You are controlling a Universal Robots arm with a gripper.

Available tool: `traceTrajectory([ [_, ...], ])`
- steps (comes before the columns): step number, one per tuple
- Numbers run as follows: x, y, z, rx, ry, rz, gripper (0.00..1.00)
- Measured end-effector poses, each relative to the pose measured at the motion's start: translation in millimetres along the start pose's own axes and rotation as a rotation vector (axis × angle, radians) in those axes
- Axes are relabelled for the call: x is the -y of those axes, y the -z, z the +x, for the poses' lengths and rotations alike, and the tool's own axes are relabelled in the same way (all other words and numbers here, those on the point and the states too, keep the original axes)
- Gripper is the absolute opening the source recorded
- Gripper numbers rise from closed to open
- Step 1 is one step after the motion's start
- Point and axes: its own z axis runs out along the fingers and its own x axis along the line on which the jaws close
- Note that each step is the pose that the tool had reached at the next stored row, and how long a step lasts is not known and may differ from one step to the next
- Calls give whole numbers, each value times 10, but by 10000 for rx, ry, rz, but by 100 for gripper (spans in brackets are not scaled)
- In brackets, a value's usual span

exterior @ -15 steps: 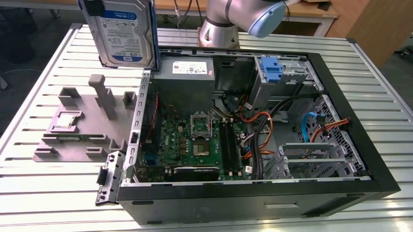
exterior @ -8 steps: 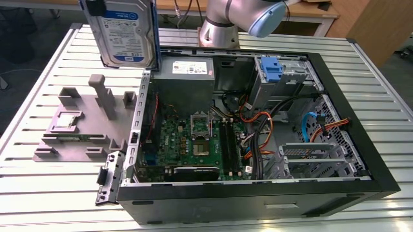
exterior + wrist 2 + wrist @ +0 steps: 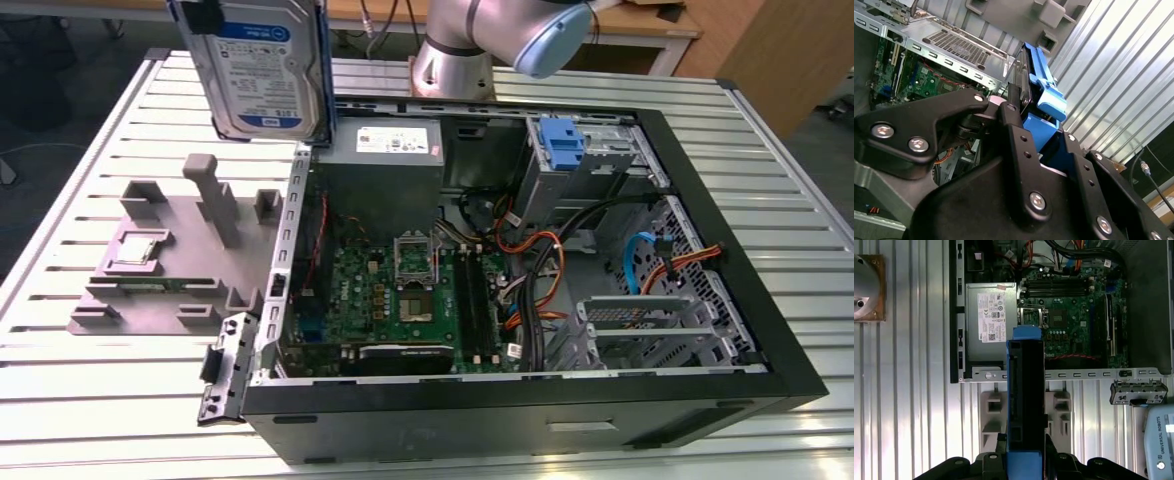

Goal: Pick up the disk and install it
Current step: 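Pick up the disk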

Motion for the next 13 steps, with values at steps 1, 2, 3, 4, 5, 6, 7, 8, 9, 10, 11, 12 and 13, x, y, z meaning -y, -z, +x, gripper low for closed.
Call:
traceTrajectory([
  [1, -9, -1, 0, 1, 1, 0, 37],
  [2, -19, -2, 1, 1, 0, 1, 37],
  [3, -32, -3, 1, 1, 0, 1, 37],
  [4, -51, -4, 2, 1, 0, 1, 37],
  [5, -75, -5, 3, 1, 0, 1, 37],
  [6, -99, -6, 4, 0, 0, 0, 37],
  [7, -124, -6, 5, 1, 0, 1, 37],
  [8, -148, -7, 6, 1, 0, 1, 37],
  [9, -172, -7, 8, 1, -1, 2, 37],
  [10, -199, -8, 9, 2, 0, 1, 37],
  [11, -232, -9, 10, 1, 0, 1, 37],
  [12, -260, -10, 11, 0, 1, 0, 37],
  [13, -287, -11, 12, 0, 0, 1, 37],
])
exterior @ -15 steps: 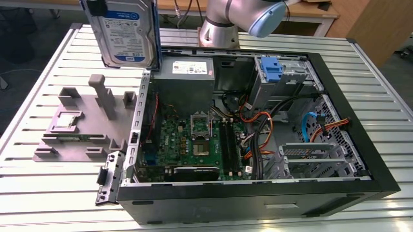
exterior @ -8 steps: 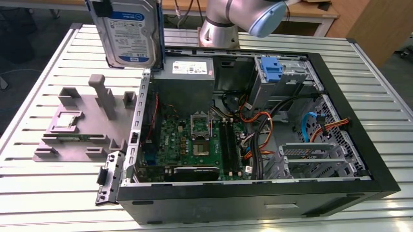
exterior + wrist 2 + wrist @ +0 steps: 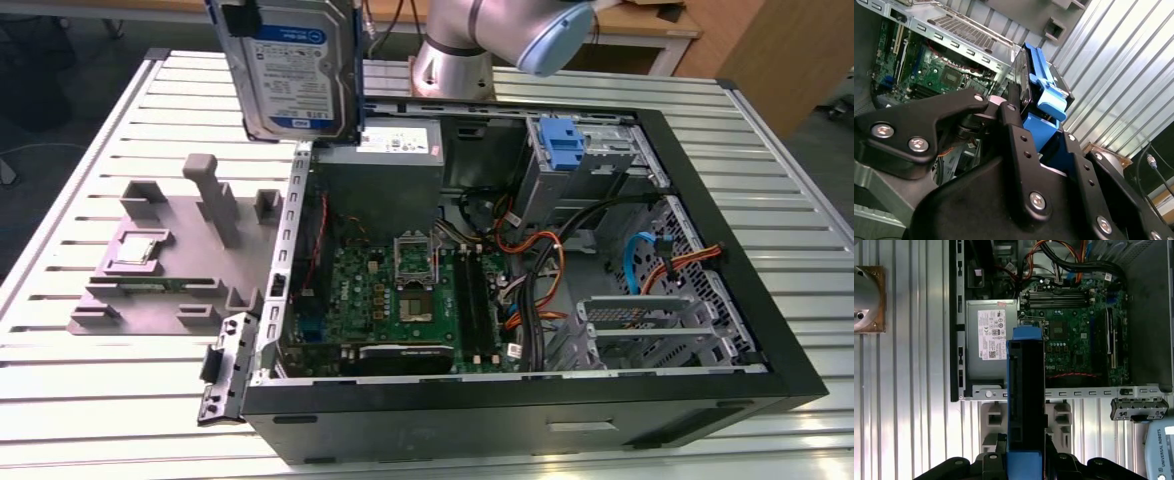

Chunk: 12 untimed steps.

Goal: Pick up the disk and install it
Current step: 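Pick up the disk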

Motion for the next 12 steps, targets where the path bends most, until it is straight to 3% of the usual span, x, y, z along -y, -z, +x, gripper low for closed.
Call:
traceTrajectory([
  [4, -70, -2, 3, 0, 0, 0, 37],
  [12, -82, -2, -1, 2, 1, 0, 37],
])
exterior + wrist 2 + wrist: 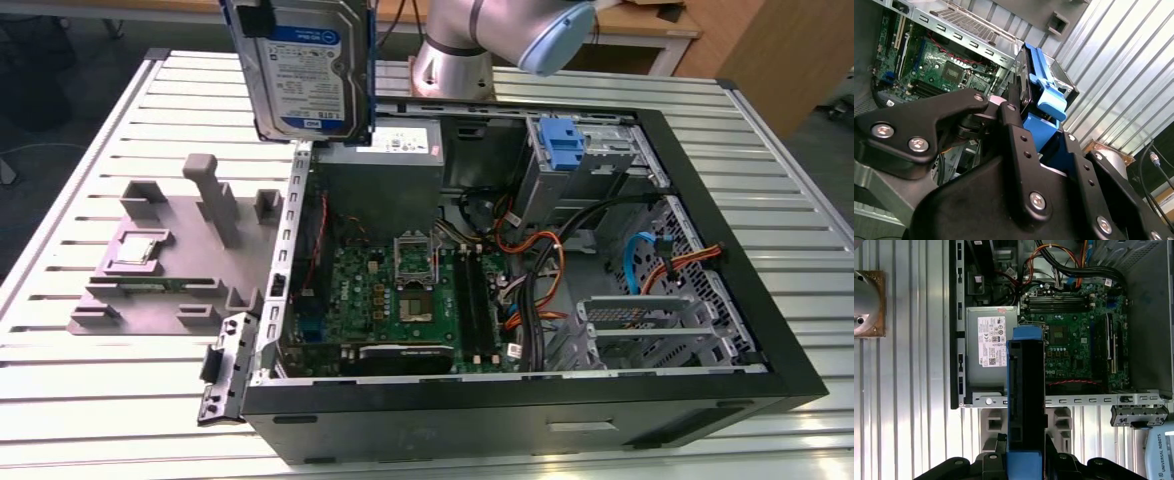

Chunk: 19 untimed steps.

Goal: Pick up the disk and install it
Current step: 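Pick up the disk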

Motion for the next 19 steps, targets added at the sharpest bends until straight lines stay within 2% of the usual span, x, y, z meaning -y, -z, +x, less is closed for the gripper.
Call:
traceTrajectory([
  [6, -2, -1, -37, 7, -1, -1, 37],
  [9, -29, -1, -39, 8, -1, 0, 37],
  [19, -239, -5, -30, 8, -1, 0, 37],
])
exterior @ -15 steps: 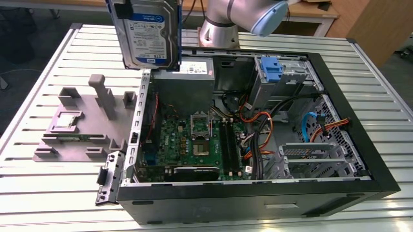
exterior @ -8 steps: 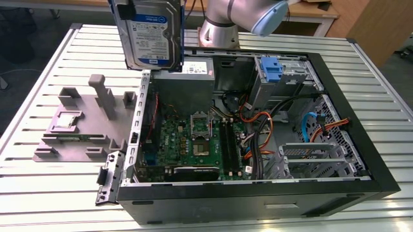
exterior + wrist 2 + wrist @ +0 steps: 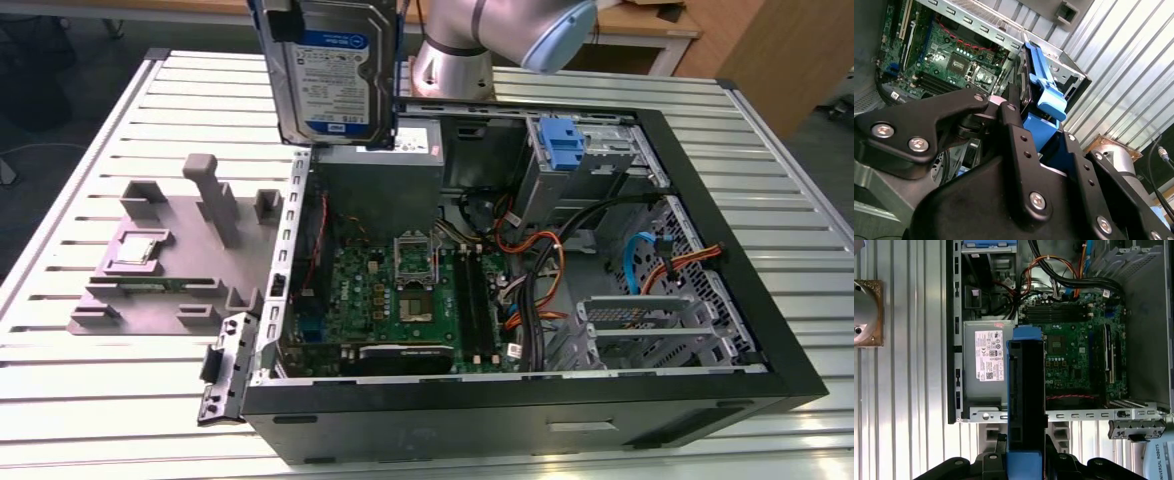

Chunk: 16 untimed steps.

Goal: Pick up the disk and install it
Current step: 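Pick up the disk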

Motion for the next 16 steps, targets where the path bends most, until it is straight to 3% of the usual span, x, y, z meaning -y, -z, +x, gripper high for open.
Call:
traceTrajectory([
  [11, -241, -5, 10, 0, 0, 0, 37],
  [16, -275, -6, 12, -1, -1, 0, 37],
])
